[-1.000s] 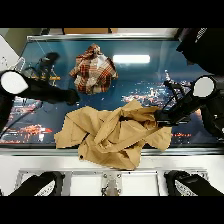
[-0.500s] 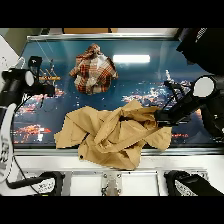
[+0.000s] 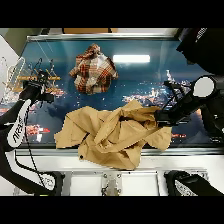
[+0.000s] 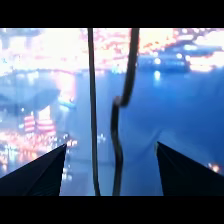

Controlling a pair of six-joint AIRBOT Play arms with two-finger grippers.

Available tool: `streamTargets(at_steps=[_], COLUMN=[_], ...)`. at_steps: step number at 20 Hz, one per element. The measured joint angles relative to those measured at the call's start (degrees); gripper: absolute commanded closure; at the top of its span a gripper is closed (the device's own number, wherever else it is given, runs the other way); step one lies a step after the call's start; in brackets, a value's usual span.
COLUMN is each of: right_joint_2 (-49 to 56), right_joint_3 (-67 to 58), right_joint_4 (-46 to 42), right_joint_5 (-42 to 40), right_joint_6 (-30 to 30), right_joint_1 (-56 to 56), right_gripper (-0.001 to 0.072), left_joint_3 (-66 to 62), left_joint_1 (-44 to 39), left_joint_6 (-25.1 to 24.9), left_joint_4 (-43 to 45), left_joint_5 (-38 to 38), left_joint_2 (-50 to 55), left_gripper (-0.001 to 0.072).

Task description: Fold the clothes and pants, and hang the long-sleeved shirts on hangers.

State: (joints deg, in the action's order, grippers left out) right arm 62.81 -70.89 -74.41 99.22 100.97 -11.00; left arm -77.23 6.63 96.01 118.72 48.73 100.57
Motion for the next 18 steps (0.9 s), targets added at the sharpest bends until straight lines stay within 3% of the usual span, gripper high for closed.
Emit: streamTargets(at_steps=[8,10,12,13,18], right_joint_2=[0.0,0.0,0.0,0.0,0.0], right_joint_3=[0.0,0.0,0.0,0.0,0.0], right_joint_4=[0.0,0.0,0.0,0.0,0.0], right_joint_5=[0.0,0.0,0.0,0.0,0.0], right_joint_6=[0.0,0.0,0.0,0.0,0.0], right_joint_1=[0.0,0.0,0.0,0.0,0.0], right_gripper=[0.0695,0.0696,0.0695,0.0695,0.0696], left_joint_3=[-6.5,-7.4,-7.8,-7.9,-8.2], left_joint_1=[1.9,2.0,2.1,2.1,2.1], left_joint_6=[2.1,2.5,2.3,2.3,2.3], left_joint_4=[0.4,0.0,0.1,0.0,0.0], left_joint_5=[-1.4,-0.7,0.5,1.1,2.3], left_joint_2=[7.2,8.4,9.1,9.3,9.4], left_gripper=[0.0131,0.047,0.0645,0.0692,0.0693])
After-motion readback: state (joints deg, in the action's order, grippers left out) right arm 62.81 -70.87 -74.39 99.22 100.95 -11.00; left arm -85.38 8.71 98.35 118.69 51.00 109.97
